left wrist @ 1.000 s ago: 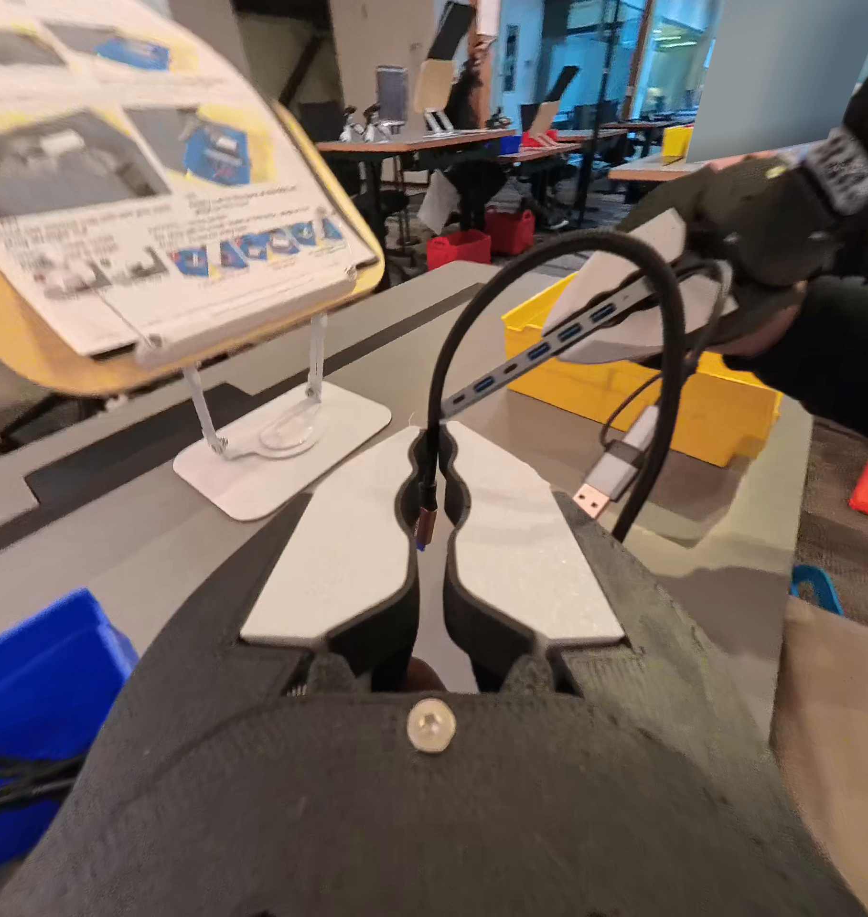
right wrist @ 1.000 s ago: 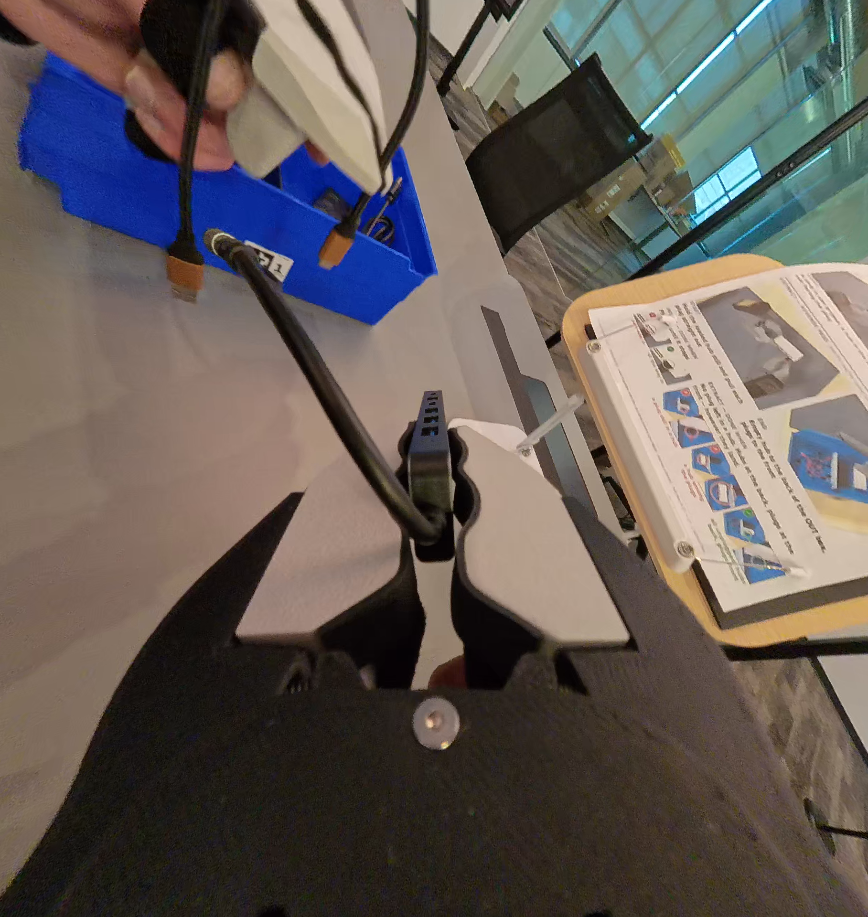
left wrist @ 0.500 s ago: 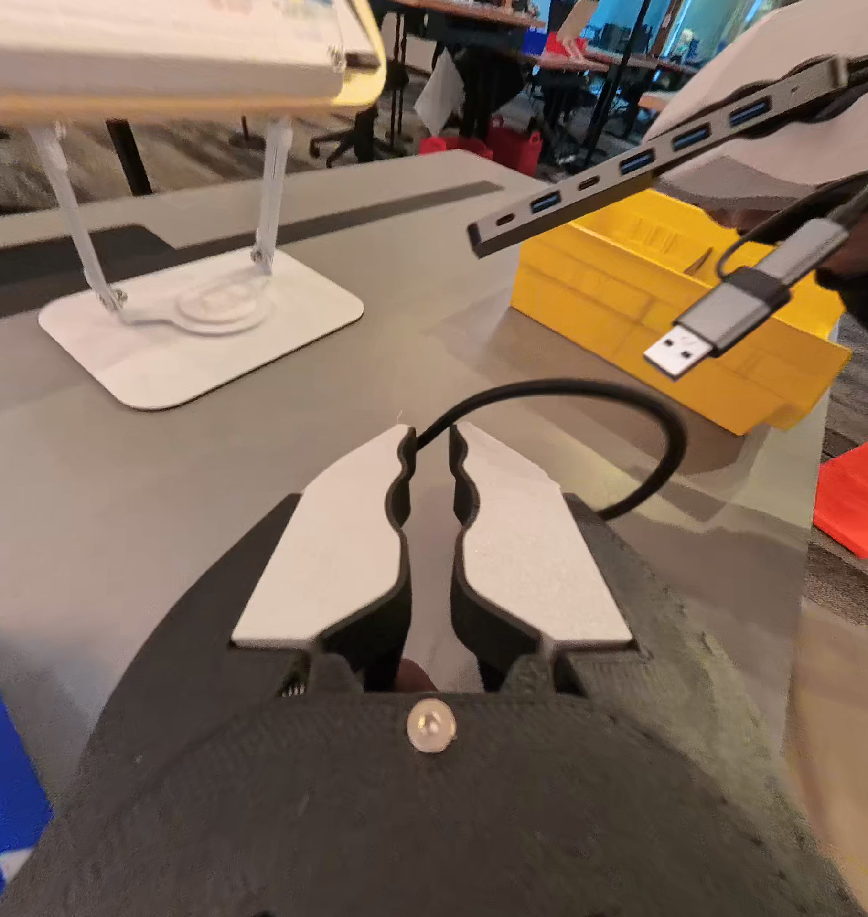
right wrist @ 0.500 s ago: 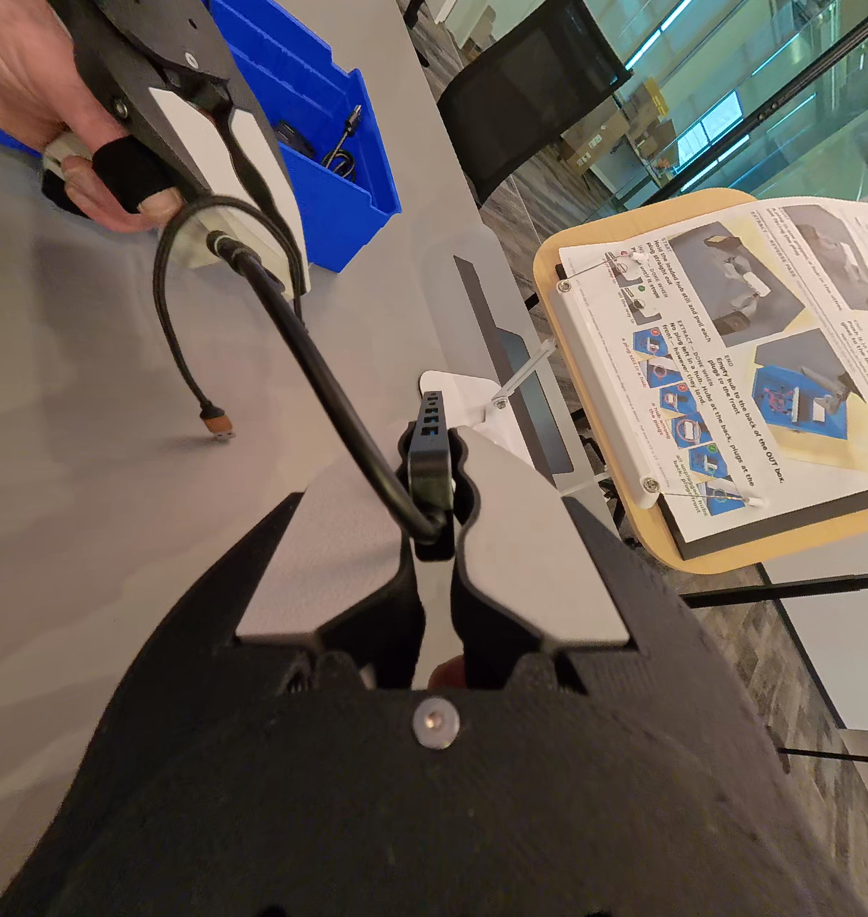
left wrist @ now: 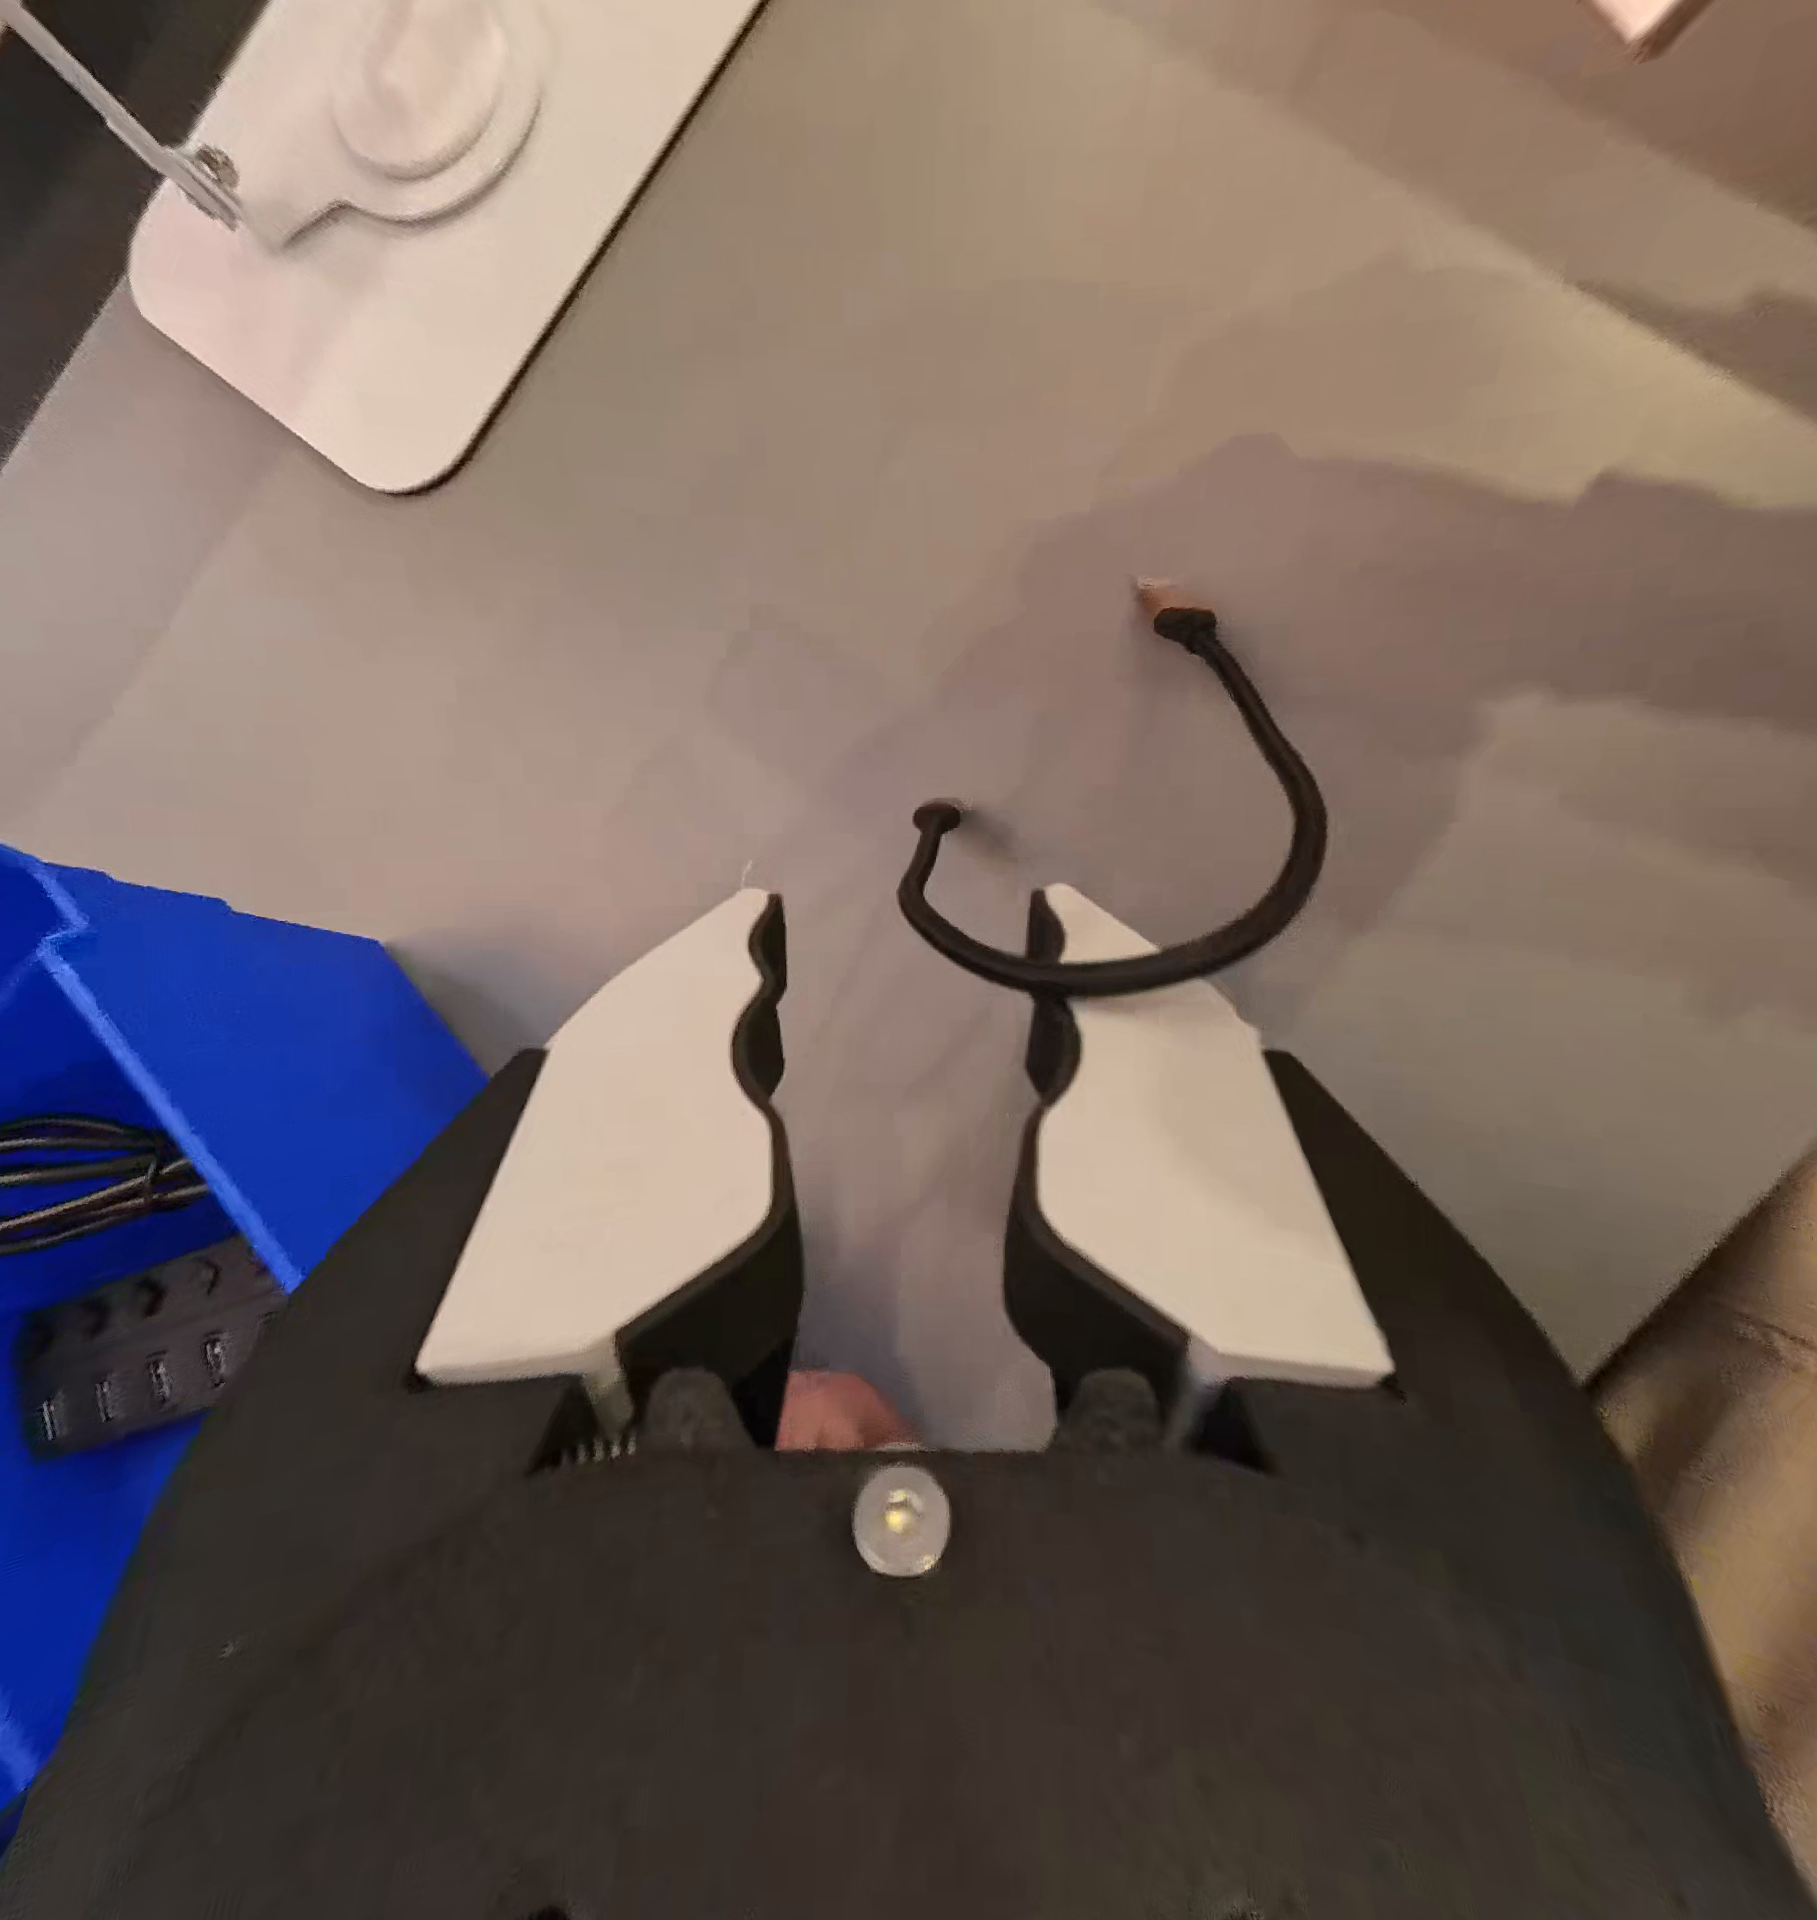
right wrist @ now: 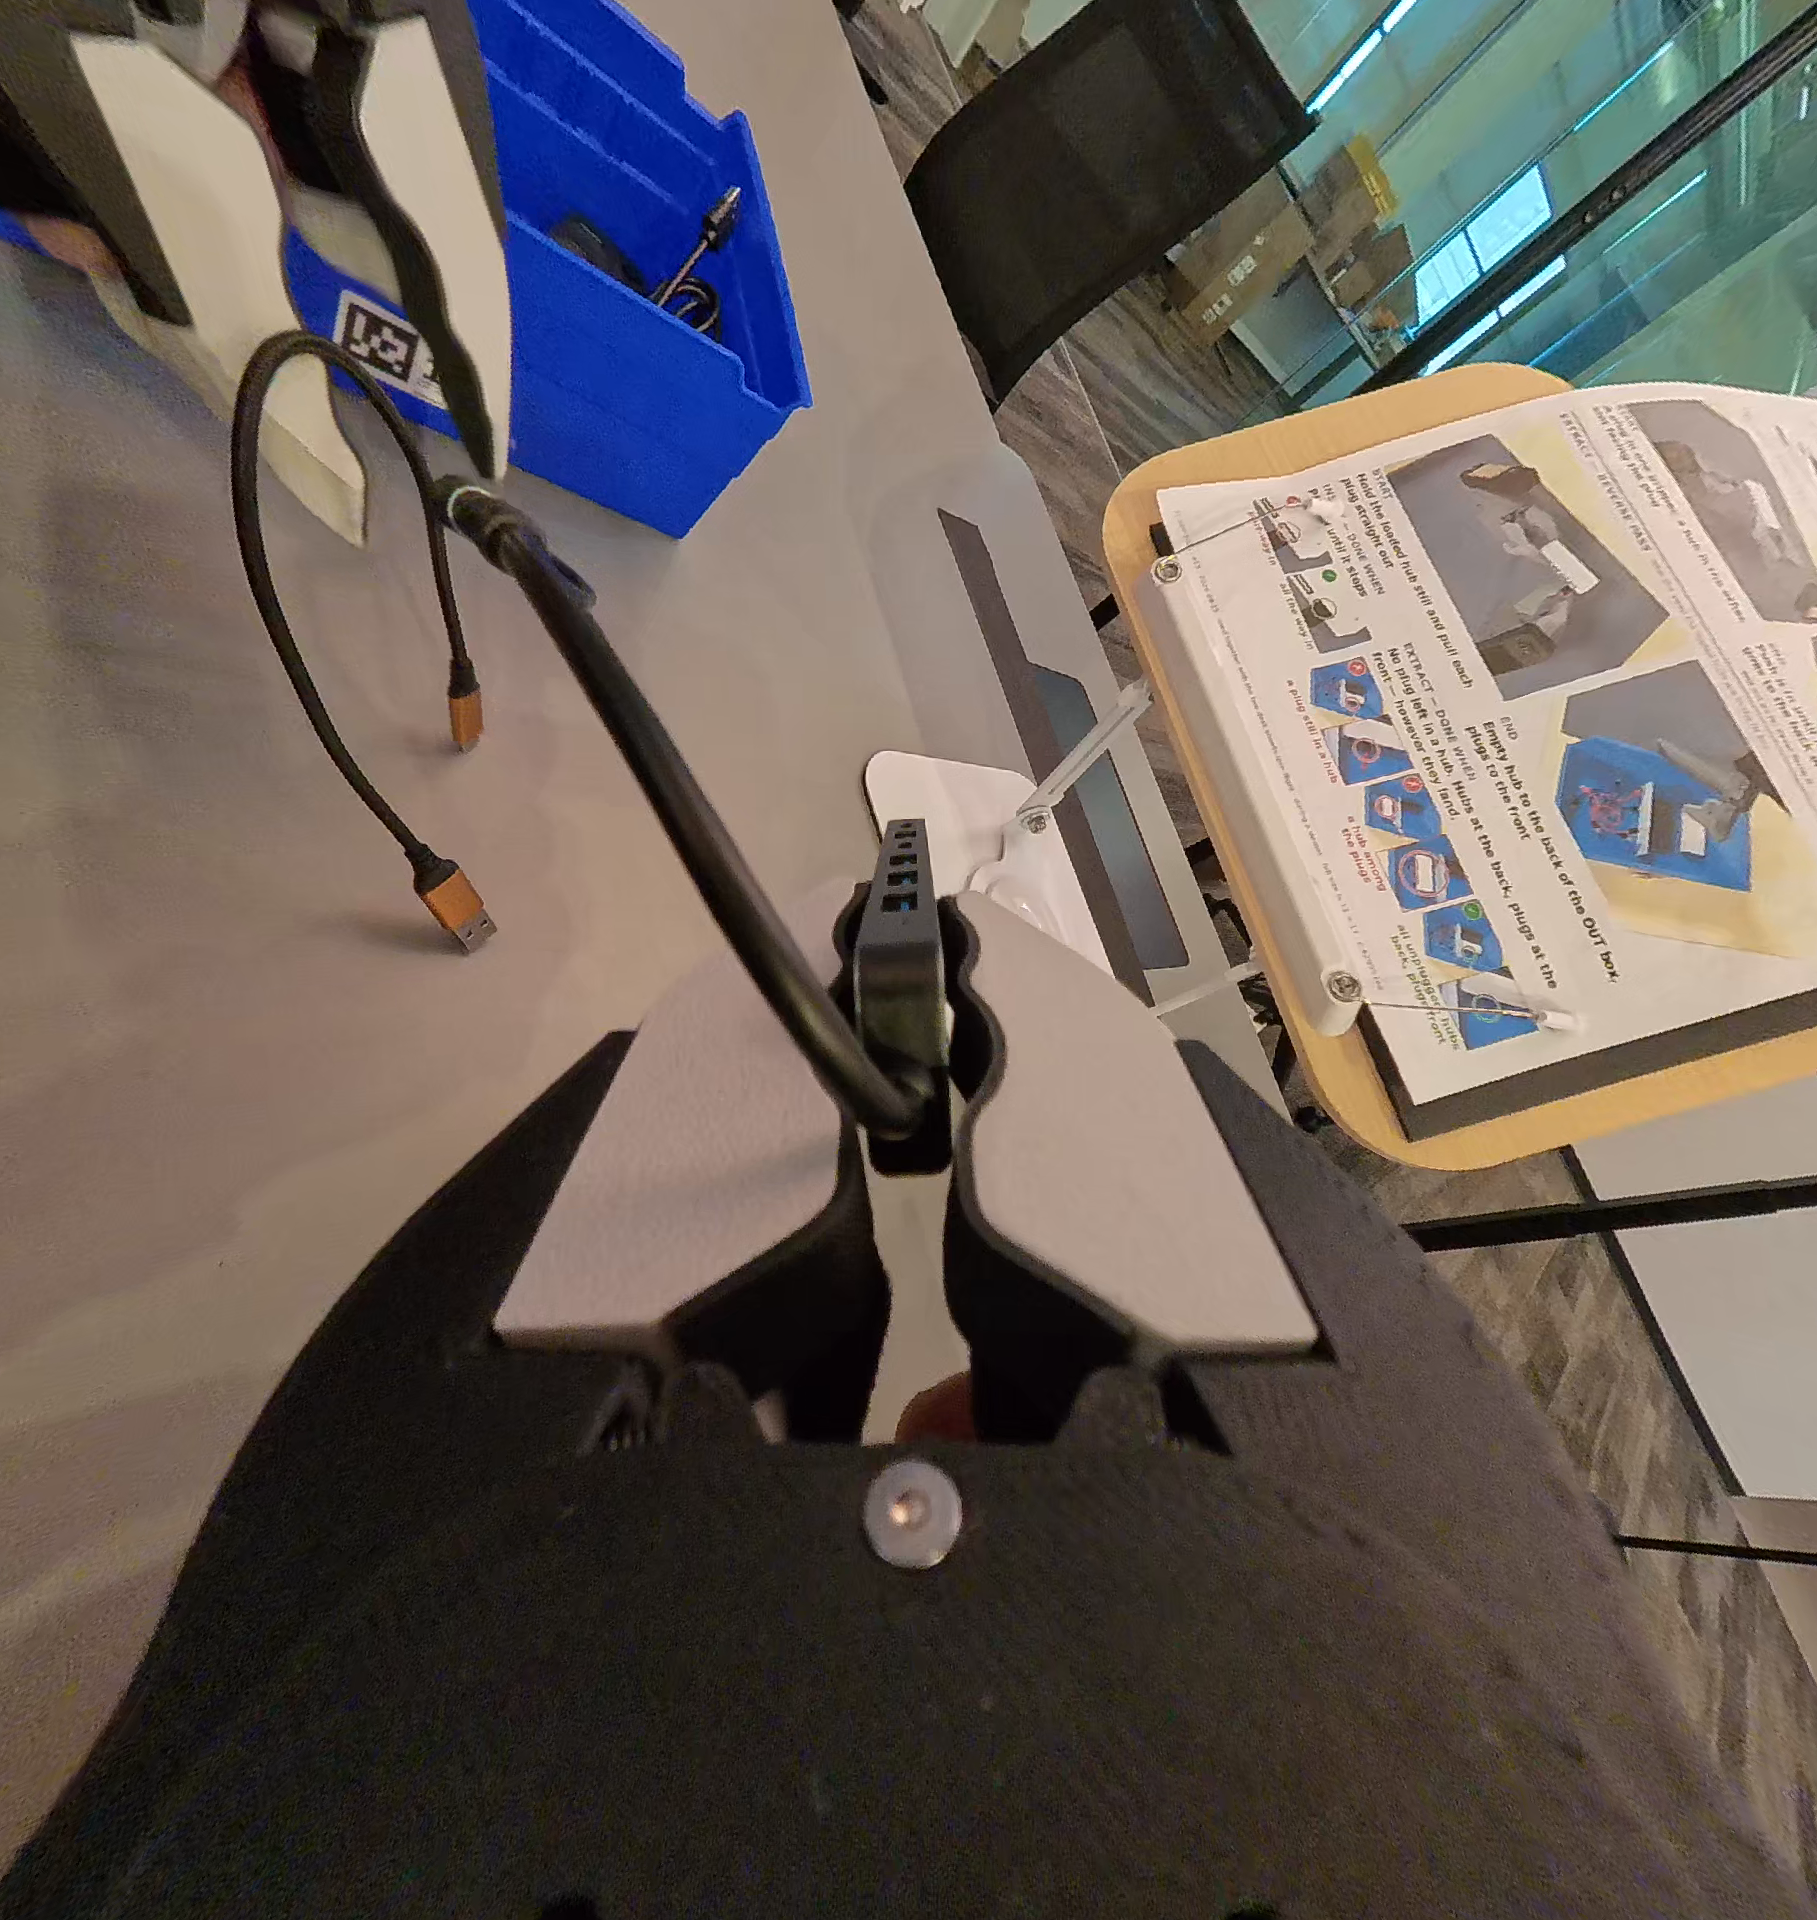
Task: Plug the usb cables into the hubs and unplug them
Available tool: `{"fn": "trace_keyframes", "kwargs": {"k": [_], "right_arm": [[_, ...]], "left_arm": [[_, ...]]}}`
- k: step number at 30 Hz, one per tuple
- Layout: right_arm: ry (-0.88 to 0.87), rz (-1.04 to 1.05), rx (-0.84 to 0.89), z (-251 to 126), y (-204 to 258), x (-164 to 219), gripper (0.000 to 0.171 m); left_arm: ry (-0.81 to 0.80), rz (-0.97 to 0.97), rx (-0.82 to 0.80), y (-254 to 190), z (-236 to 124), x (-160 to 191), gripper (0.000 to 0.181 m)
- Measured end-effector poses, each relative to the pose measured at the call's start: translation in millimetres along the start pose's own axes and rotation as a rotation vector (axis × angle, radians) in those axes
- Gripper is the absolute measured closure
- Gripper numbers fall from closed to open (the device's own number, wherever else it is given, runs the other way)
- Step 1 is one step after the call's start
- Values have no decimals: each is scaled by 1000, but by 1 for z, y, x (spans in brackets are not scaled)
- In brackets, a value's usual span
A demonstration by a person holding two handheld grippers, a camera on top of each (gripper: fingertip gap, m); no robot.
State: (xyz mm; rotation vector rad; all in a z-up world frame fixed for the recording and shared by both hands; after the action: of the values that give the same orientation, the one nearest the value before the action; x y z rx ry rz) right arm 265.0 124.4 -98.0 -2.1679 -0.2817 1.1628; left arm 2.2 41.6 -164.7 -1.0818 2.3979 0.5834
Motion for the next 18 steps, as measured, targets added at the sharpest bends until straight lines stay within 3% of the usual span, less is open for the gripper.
{"fn": "trace_keyframes", "kwargs": {"k": [1, 4, 8, 12, 15, 18], "right_arm": [[2, -2, -2, 0, 0, 0, 160], [12, -10, -1, 1, 0, 1, 160], [11, -12, -5, 2, 1, 0, 161], [13, -20, -9, 3, 3, -2, 161], [10, -26, -8, 4, 4, -3, 160], [11, -37, -8, 5, 6, -5, 160]], "left_arm": [[-3, 3, 2, 1, -5, -1, 133], [78, 69, 61, 2, -21, 2, 126], [188, 177, 20, 8, -40, 13, 129], [177, 170, 1, 20, -49, 20, 136], [107, 109, 45, 11, -39, 11, 141], [104, 106, -25, -2, -8, 3, 140]]}}
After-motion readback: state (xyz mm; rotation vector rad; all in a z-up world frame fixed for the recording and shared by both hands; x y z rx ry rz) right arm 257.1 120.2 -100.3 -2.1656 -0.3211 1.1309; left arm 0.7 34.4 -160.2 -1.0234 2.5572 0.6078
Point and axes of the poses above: each gripper's, where its closed fingertips meet, z out along the fingers, x out of its underside, y = z × x across the jaws, the point moved 10 cm from there along -z, back along the fingers, and after that the axes turned 2 degrees about y, right-handed, at the moved point
